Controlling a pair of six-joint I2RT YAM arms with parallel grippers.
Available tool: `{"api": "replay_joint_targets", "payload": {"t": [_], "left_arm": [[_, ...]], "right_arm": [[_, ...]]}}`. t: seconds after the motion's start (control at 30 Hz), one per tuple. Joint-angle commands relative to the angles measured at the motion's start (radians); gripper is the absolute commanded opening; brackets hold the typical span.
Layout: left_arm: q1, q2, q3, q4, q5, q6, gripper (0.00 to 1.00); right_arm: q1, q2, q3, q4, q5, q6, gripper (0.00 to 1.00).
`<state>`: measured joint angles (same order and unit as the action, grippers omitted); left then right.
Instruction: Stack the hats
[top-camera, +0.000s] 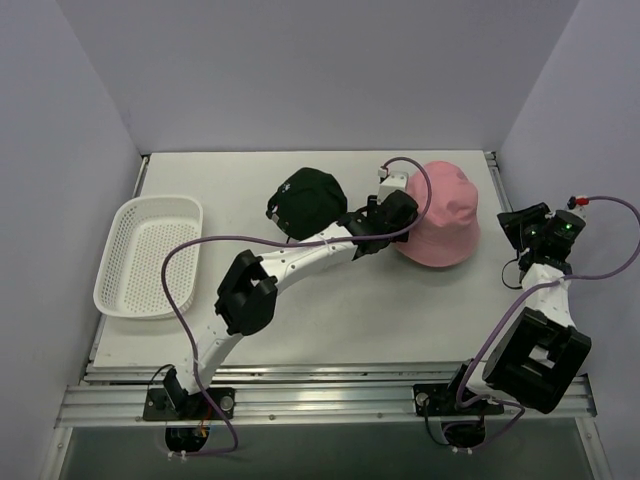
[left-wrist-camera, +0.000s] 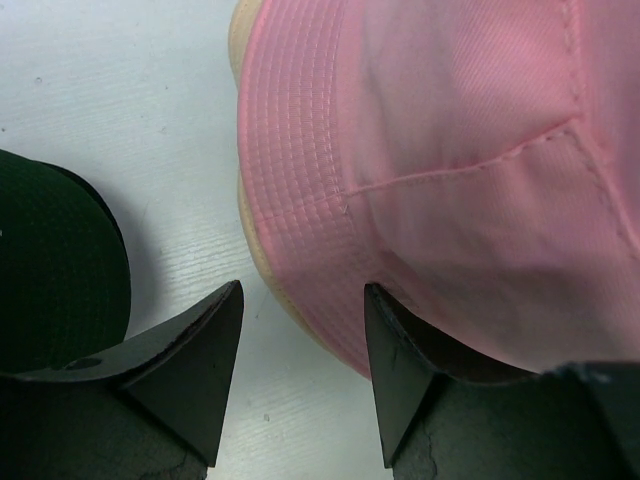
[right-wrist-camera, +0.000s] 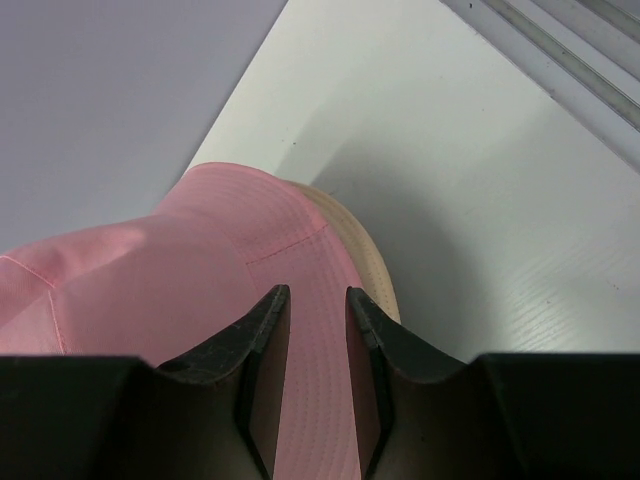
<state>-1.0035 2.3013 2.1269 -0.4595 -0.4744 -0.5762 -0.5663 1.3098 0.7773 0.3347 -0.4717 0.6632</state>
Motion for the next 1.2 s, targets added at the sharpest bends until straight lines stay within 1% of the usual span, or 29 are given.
{"api": "replay_joint_targets", "payload": {"t": [0.0, 0.07, 0.1, 0.2, 0.3, 0.33, 0.4, 0.43, 0.47, 0.5, 0.53, 0.63, 0.67, 0.7, 0.73, 0.77, 0.8, 0.83, 0.87, 0.9, 0.93, 0.97, 1.0, 1.03, 1.07, 1.1, 1.13, 1.17], "left_arm": [[-0.001, -0.014, 0.019, 0.038, -0.036, -0.02, 0.6], [-0.001, -0.054, -0.025, 0.048, -0.053, -0.024, 0.6], [-0.001, -0.107, -0.072, 0.064, -0.069, -0.024, 0.6], [-0.004, -0.149, -0.103, 0.076, -0.078, -0.013, 0.61], [-0.014, -0.264, -0.142, 0.099, -0.086, 0.033, 0.63], [-0.017, -0.287, -0.142, 0.099, -0.081, 0.073, 0.64], [-0.035, -0.359, -0.14, 0.082, -0.099, 0.102, 0.78], [-0.041, -0.387, -0.148, 0.078, -0.099, 0.128, 0.86], [-0.047, -0.414, -0.156, 0.071, -0.098, 0.134, 1.0], [-0.047, -0.471, -0.166, 0.062, -0.092, 0.139, 0.94], [-0.049, -0.503, -0.183, 0.061, -0.087, 0.153, 0.94], [-0.067, -0.641, -0.274, 0.067, -0.072, 0.196, 0.94], [-0.073, -0.673, -0.324, 0.065, -0.058, 0.208, 0.94], [-0.09, -0.744, -0.349, 0.056, -0.053, 0.22, 0.94], [-0.102, -0.781, -0.376, 0.053, -0.052, 0.24, 0.94], [-0.113, -0.816, -0.409, 0.053, -0.049, 0.249, 0.94], [-0.125, -0.888, -0.482, 0.061, -0.043, 0.257, 0.94], [-0.145, -0.925, -0.527, 0.071, -0.035, 0.263, 0.94], [-0.158, -0.96, -0.574, 0.085, -0.027, 0.262, 0.94], [-0.165, -1.027, -0.684, 0.138, -0.006, 0.26, 0.94], [-0.179, -1.063, -0.741, 0.168, 0.009, 0.265, 0.94], [-0.187, -1.092, -0.795, 0.194, 0.017, 0.268, 0.94], [-0.194, -1.149, -0.846, 0.237, 0.008, 0.271, 0.94], [-0.199, -1.178, -0.931, 0.252, -0.004, 0.279, 0.94], [-0.202, -1.203, -0.968, 0.263, -0.007, 0.279, 0.94], [-0.204, -1.253, -1.002, 0.295, -0.009, 0.279, 0.94], [-0.205, -1.281, -1.075, 0.32, 0.003, 0.288, 0.94], [-0.207, -1.305, -1.111, 0.347, 0.019, 0.295, 0.94]], "right_arm": [[-0.003, -0.038, 0.04, -0.026, -0.025, -0.028, 0.26], [-0.003, -0.046, 0.042, -0.028, -0.031, -0.036, 0.26], [0.0, -0.059, 0.053, -0.049, -0.033, -0.045, 0.26], [0.003, -0.081, 0.083, -0.078, -0.019, -0.054, 0.26], [0.017, -0.132, 0.138, -0.131, 0.002, -0.062, 0.26], [0.034, -0.154, 0.155, -0.166, 0.01, -0.073, 0.26], [0.068, -0.175, 0.218, -0.238, 0.051, -0.095, 0.27], [0.119, -0.184, 0.243, -0.27, 0.073, -0.131, 0.27], [0.149, -0.19, 0.287, -0.301, 0.099, -0.148, 0.27], [0.181, -0.21, 0.301, -0.331, 0.148, -0.158, 0.27], [0.244, -0.225, 0.312, -0.367, 0.166, -0.168, 0.27], [0.357, -0.309, 0.336, -0.41, 0.237, -0.195, 0.29], [0.437, -0.329, 0.342, -0.424, 0.248, -0.217, 0.31], [0.474, -0.361, 0.356, -0.469, 0.272, -0.226, 0.32], [0.511, -0.38, 0.358, -0.488, 0.274, -0.234, 0.33], [0.573, -0.397, 0.355, -0.499, 0.266, -0.24, 0.36], [0.615, -0.446, 0.344, -0.513, 0.262, -0.246, 0.42], [0.641, -0.478, 0.305, -0.514, 0.262, -0.241, 0.5], [0.669, -0.51, 0.275, -0.51, 0.257, -0.232, 0.61], [0.713, -0.588, 0.24, -0.475, 0.24, -0.214, 0.68], [0.732, -0.627, 0.176, -0.461, 0.229, -0.209, 0.7], [0.746, -0.658, 0.15, -0.45, 0.223, -0.208, 0.75], [0.761, -0.699, 0.125, -0.447, 0.22, -0.212, 0.77], [0.766, -0.708, 0.108, -0.463, 0.219, -0.235, 0.79], [0.766, -0.712, 0.085, -0.482, 0.222, -0.252, 0.84], [0.767, -0.713, 0.076, -0.525, 0.225, -0.272, 0.86], [0.769, -0.721, 0.065, -0.54, 0.228, -0.299, 0.87], [0.769, -0.733, 0.031, -0.543, 0.22, -0.307, 0.91]]}}
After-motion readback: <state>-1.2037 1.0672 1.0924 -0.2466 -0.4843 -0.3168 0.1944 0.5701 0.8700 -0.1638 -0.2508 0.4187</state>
